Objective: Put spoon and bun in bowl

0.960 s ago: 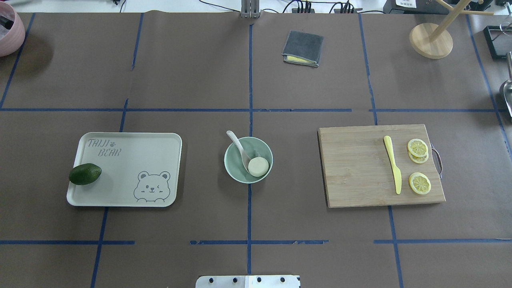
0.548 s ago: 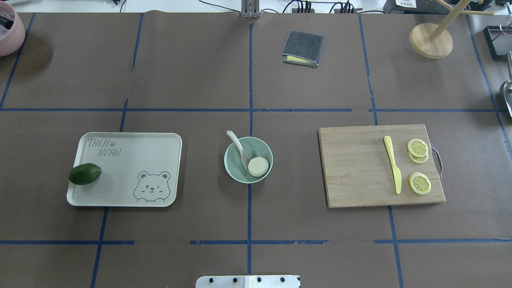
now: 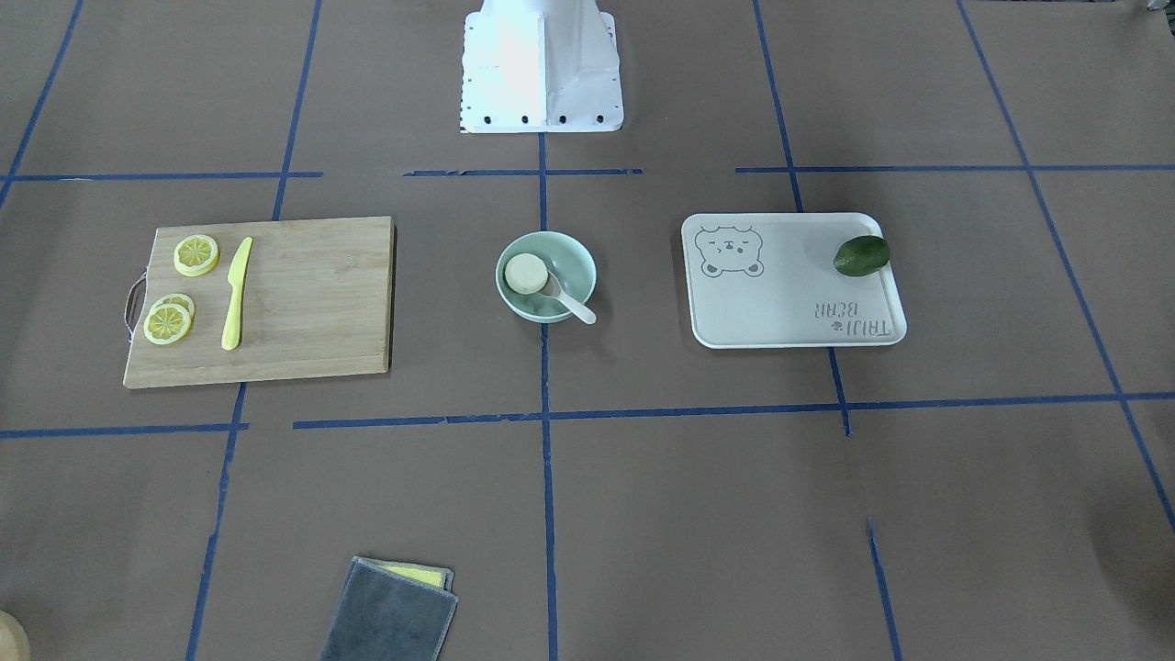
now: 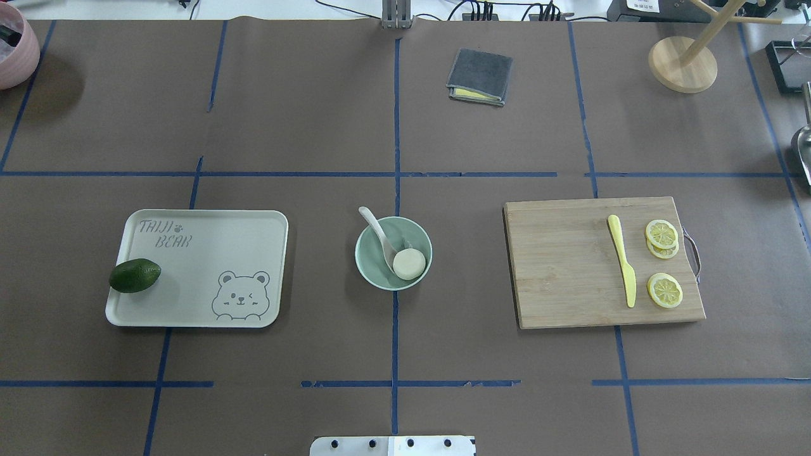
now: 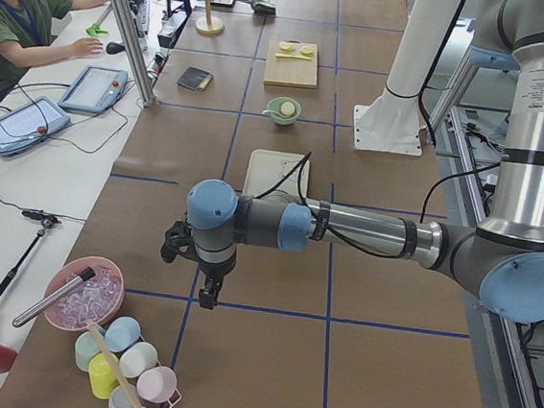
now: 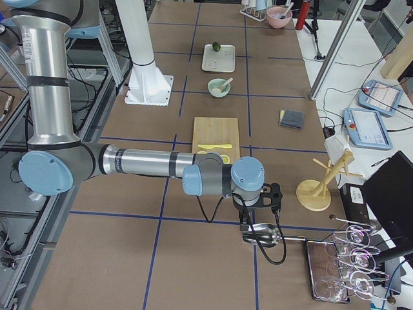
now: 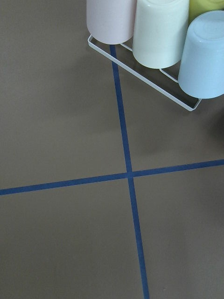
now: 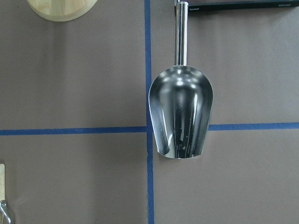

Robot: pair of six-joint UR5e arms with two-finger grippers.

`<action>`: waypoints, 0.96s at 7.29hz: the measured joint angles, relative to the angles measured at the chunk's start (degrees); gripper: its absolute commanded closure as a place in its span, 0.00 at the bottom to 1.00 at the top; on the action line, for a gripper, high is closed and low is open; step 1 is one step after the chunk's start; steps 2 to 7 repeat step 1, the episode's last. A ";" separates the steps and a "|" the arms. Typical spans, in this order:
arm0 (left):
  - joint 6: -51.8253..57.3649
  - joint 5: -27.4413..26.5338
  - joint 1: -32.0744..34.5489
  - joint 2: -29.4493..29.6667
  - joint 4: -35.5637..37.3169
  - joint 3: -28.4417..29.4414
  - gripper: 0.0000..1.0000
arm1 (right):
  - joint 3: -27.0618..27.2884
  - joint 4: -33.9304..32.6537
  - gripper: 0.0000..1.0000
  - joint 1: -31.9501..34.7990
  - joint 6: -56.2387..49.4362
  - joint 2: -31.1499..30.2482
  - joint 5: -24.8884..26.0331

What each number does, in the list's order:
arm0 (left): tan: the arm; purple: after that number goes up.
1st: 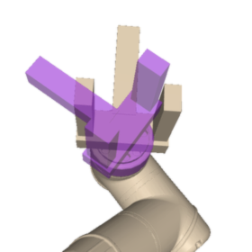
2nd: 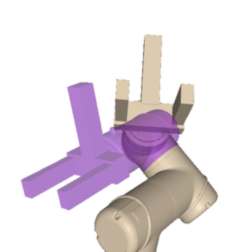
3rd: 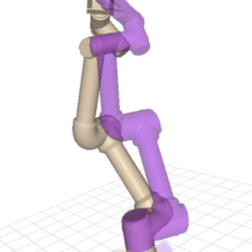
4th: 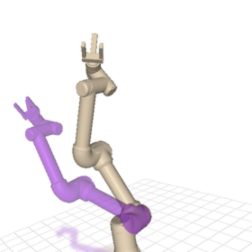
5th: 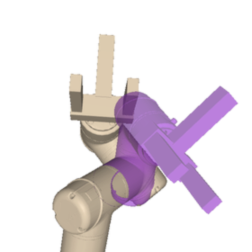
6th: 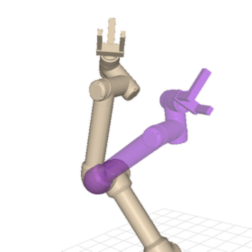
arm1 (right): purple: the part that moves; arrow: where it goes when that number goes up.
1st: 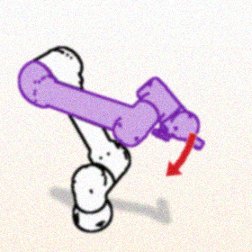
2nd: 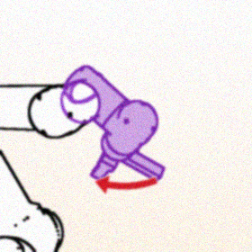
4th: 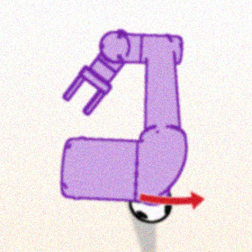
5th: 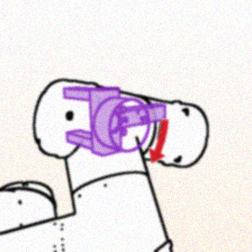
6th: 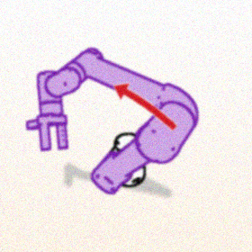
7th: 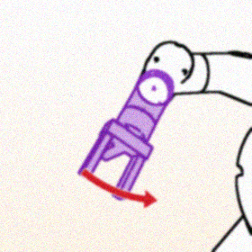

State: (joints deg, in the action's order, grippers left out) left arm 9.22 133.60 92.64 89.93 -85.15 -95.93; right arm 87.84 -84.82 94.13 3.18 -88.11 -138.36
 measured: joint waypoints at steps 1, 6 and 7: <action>0.01 0.00 0.00 -0.04 -0.01 0.02 0.00 | 0.02 0.00 0.00 0.00 0.02 -0.06 0.01; 0.01 0.00 0.00 -0.04 -0.01 0.02 0.00 | 0.02 0.00 0.00 0.00 0.02 -0.06 0.01; 0.01 0.00 0.00 -0.04 -0.01 0.02 0.00 | 0.02 0.00 0.00 0.00 0.02 -0.06 0.01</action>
